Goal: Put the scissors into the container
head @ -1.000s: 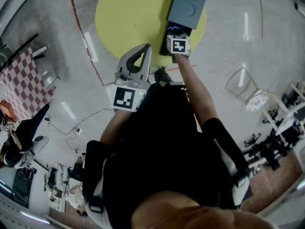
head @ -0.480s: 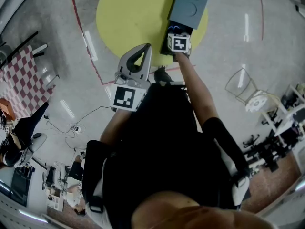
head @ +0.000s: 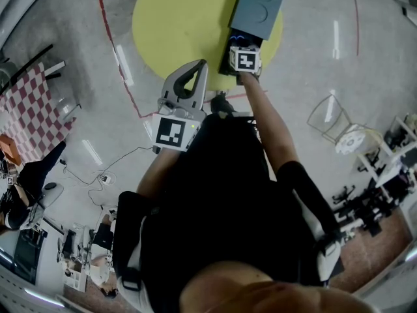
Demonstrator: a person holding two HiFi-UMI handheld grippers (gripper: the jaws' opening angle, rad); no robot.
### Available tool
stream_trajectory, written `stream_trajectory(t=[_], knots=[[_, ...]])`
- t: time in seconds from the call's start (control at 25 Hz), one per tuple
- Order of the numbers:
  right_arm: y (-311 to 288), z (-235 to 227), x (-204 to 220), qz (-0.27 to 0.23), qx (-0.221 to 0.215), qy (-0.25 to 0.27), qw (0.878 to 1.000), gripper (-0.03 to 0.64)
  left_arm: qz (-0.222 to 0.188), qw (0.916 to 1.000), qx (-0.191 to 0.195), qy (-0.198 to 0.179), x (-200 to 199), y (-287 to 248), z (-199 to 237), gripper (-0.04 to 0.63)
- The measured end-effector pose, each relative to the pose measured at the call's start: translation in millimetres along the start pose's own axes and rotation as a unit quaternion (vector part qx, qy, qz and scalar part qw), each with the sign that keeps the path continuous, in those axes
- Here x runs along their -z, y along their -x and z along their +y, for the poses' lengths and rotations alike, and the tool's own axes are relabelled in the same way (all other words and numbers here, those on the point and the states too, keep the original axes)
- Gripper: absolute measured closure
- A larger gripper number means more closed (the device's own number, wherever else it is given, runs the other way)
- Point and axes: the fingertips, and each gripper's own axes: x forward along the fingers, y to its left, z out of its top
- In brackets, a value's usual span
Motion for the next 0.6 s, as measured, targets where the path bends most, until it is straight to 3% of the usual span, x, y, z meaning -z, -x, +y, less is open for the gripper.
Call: stream_trajectory(t=[0.6], knots=[[71, 2, -31, -0.099, -0.027, -0.020, 0.994, 0.569, -0.032, 0.9993, 0.001, -0.019, -14, 21, -24, 0.609]])
